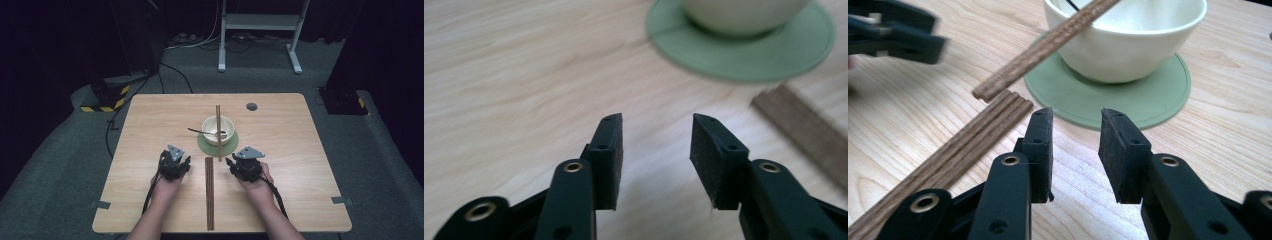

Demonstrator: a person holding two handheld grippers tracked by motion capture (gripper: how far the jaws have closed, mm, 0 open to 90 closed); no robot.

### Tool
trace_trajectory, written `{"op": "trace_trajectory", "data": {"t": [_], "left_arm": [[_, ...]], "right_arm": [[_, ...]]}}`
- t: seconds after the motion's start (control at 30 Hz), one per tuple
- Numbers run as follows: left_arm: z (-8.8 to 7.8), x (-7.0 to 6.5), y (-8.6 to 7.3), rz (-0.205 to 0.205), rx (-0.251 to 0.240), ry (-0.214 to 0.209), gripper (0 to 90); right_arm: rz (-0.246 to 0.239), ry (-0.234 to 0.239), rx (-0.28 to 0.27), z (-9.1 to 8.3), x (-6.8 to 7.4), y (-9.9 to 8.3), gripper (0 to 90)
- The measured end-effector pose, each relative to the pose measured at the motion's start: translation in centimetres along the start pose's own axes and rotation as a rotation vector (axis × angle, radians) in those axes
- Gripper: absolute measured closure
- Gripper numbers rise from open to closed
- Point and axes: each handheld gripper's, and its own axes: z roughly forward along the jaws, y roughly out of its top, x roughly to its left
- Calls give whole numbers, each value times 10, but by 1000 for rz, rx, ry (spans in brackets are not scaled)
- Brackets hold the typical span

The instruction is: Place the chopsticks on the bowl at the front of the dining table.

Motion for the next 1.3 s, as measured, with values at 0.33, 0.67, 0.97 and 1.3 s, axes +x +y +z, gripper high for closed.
{"op": "trace_trajectory", "data": {"t": [0.33, 0.67, 0.97, 1.3], "left_arm": [[-51, 62, -19, -39, 37, 70, 461], [-70, 89, -24, -144, 29, 87, 401], [-67, 86, -24, -153, 25, 62, 338], [-69, 86, -25, -128, 42, 65, 339]], "right_arm": [[42, -48, 66, 2, -22, -10, 597], [176, -174, 98, -53, -77, -61, 545], [154, -198, 127, -82, -90, -93, 415], [160, -197, 131, -81, -88, -92, 381]]}}
